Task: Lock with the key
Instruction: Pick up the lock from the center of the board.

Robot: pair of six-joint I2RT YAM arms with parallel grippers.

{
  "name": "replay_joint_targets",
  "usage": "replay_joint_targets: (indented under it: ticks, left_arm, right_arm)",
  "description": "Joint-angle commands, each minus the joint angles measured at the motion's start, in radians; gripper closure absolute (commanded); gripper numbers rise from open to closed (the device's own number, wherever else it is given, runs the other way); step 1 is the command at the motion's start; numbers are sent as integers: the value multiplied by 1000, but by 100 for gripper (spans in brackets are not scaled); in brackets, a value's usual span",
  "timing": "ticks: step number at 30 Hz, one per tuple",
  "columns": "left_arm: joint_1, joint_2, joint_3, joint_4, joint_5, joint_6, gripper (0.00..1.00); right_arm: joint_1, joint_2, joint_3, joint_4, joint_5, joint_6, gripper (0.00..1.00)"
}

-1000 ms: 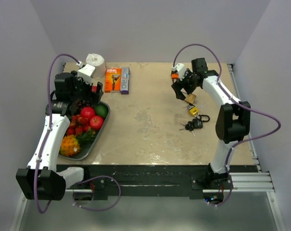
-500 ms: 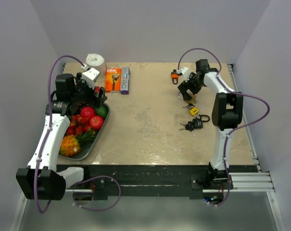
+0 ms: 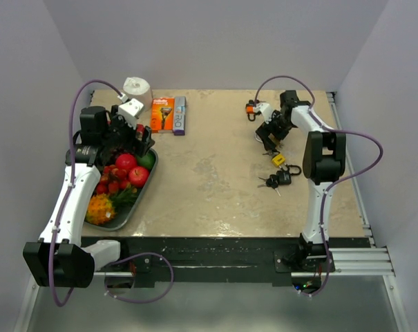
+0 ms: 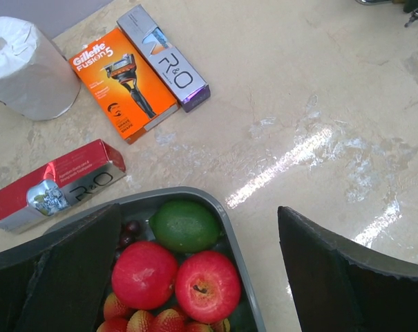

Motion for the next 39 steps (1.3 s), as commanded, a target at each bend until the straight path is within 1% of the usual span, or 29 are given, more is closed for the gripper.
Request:
replay_joint_targets:
  ticks: [1,5,7,10,11,13,14,16,17,19,20,22,23,24,26,30,33,35,36,38,39]
  left_arm:
    - [5,-2,17,19,33,16,1]
    - [5,2,16,25,38,9,1]
    - [5,5,16,25,44,8,1]
    - [5,11,16,26,50,6,1]
    - [5,10,14,28,48,6,1]
    - [5,14,14,29,48,2,1]
    - [5,14,13,31,50,2,1]
    - [5,21,13,31,54,-4,1]
    - [5,21,13,31,57,-4,1]
    - [5,24,11,31,70,-9,1]
    - [5,28,10,31,74,-10,1]
    - [5,31,8,34,80,-30,1]
    - [5,36,5,36,84,-36,1]
    - [5,36,3,39,88,-58,1]
    - [5,37,-3,52,99,-73,1]
    - [5,8,-30,94,131,-113,1]
    - [5,-54,-102,201,143,-148,1]
    - [5,-85,-139,244,177,-118,1]
    - [5,-90,-144,238,212,-66,1]
    - [5,-75,-139,214,238,3,1]
    - [5,-65,-132,168,289,32,1]
  right_arm:
    - [-11,21,35,4,23,-15,1]
    - [-25,39,41,27,31,-6,2]
    - [-30,45,47,30,43,-4,4]
    - [-28,50,37,46,58,-15,11]
    - [-28,48,26,52,60,-15,18]
    - [-28,44,18,61,60,-12,25]
    - [-27,41,8,66,60,-12,32]
    - [-28,27,-2,78,60,-13,38]
    - [-28,21,-9,81,60,-13,43]
    - [-28,-2,-17,87,54,-15,49]
    - [-28,-12,-25,92,40,-14,57]
    - [-27,-42,-28,93,22,-10,64]
    - [-24,-51,-29,93,3,-7,74]
    - [-22,-65,-31,93,-10,-4,81]
    - [-18,-107,-37,95,-33,2,100]
    - [-1,-163,-40,64,-119,2,100]
    - [22,-205,-49,35,-153,16,100]
    - [39,-246,-78,38,-191,31,100]
    - [45,-259,-90,47,-204,39,100]
    - [65,-295,-126,53,-231,60,100]
    - [70,-305,-135,46,-244,63,100]
